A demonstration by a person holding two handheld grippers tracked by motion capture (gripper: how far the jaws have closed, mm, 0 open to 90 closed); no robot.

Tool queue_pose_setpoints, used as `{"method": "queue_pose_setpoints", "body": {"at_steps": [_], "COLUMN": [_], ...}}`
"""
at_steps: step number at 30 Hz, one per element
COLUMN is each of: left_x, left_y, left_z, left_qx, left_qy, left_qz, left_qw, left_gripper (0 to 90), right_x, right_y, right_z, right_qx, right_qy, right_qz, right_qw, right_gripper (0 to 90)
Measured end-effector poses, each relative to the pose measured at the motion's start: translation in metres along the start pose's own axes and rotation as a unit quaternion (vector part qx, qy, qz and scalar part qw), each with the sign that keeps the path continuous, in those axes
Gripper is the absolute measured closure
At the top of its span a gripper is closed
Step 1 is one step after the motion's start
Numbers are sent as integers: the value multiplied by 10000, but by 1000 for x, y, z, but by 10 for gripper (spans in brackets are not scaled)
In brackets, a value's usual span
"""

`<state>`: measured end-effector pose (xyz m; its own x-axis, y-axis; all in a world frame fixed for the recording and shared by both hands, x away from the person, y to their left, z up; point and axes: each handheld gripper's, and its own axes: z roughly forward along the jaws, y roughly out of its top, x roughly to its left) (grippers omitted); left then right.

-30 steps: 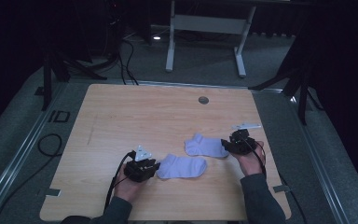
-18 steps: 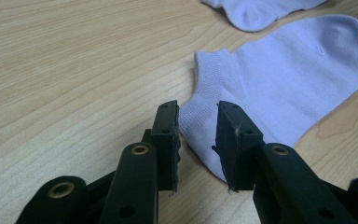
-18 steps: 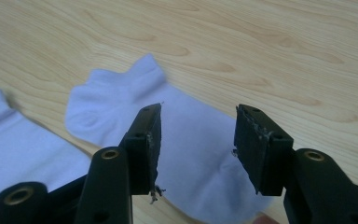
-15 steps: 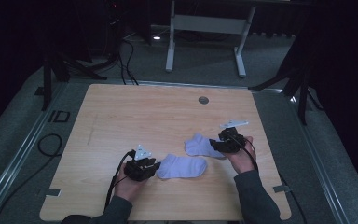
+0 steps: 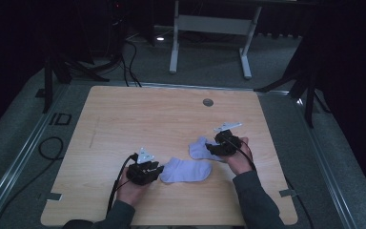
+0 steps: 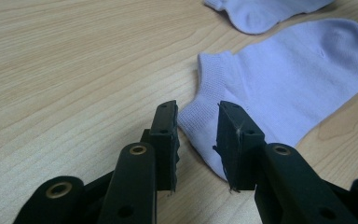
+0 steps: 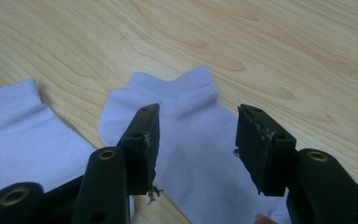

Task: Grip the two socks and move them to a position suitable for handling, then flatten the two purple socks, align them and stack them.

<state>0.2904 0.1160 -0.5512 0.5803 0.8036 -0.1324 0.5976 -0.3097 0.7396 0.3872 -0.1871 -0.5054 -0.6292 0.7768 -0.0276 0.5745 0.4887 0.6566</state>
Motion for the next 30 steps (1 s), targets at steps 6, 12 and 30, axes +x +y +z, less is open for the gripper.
{"method": "queue_pose_setpoints", "body": {"at_steps": [6, 12, 30], "left_x": [-1, -1, -1], "left_y": [0, 0, -1], "left_z": [1, 2, 2], "left_qx": [6, 18, 41], "left_qy": [-10, -15, -27], "left_qz": [-14, -19, -50], "left_qw": [10000, 10000, 10000], "left_gripper": [682, 679, 669], "right_x": [0, 1, 8], "right_y": [2, 3, 3], "right_z": [5, 12, 36], "right_qx": [12, 63, 243], "right_qy": [61, 115, 591], "right_qz": [-119, -323, -694], "right_qw": [9999, 9994, 9955], "right_gripper": [492, 494, 490]}}
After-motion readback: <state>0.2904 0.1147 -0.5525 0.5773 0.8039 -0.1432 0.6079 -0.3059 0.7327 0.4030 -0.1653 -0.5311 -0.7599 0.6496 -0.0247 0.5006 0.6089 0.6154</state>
